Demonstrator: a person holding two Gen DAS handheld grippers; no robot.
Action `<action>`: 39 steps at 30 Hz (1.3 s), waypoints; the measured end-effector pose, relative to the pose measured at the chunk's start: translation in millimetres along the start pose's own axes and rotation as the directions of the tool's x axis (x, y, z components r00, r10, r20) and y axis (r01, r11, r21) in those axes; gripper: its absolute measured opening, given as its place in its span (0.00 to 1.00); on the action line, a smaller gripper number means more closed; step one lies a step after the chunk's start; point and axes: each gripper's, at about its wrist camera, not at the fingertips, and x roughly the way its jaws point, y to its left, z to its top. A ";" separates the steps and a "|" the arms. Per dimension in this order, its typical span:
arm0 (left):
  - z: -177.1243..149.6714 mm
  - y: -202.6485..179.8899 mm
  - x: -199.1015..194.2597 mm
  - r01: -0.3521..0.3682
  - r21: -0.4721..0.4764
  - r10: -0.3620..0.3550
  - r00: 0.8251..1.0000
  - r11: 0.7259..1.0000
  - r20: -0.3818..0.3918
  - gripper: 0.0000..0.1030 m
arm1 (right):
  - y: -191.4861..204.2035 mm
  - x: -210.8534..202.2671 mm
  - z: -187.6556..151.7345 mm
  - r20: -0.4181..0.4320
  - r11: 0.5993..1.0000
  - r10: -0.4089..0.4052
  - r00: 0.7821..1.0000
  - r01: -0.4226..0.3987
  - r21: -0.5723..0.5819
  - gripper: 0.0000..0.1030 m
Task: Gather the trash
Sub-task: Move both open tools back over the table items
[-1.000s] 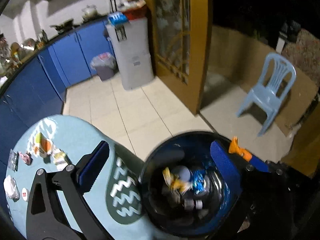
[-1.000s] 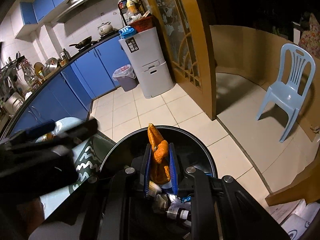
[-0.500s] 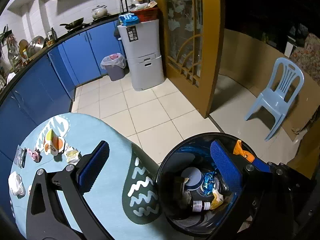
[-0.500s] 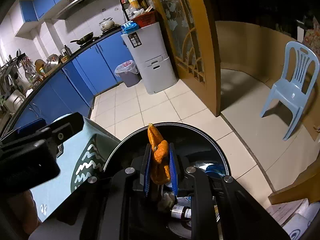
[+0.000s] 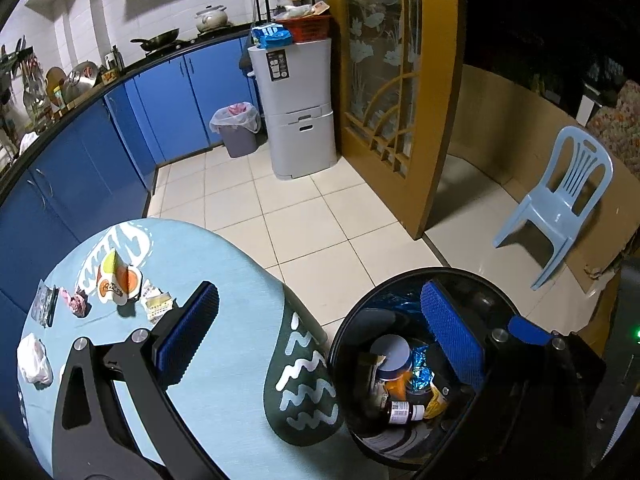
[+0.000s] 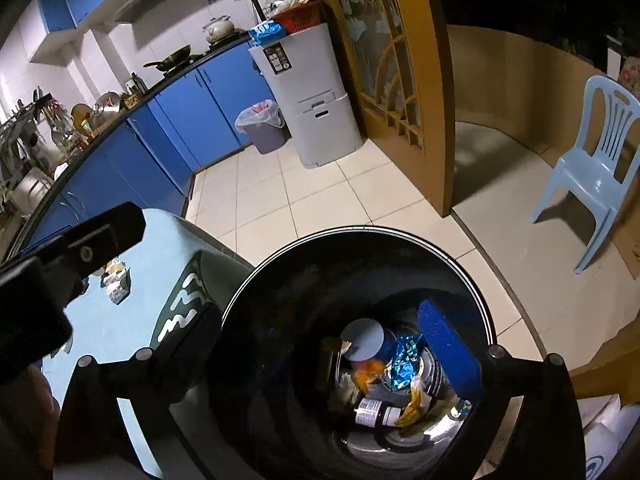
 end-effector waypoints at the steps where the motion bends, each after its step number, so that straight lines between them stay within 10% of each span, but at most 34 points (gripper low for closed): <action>1: 0.0 1.3 -0.6 0.001 -0.002 -0.001 1.000 1.000 0.001 0.97 | 0.4 1.4 0.0 -0.011 1.000 0.007 1.000 -0.007 0.001 0.93; 22: -21.1 96.7 -14.2 -0.117 -0.166 0.111 0.993 0.979 -0.040 0.97 | 93.2 19.6 0.9 -0.074 0.987 0.071 0.995 -0.081 -0.136 0.93; 39: -105.4 256.6 -9.3 -0.396 -0.418 0.325 0.917 0.818 -0.233 0.97 | 218.1 79.1 -16.4 -0.186 0.924 0.061 0.981 -0.126 -0.361 0.93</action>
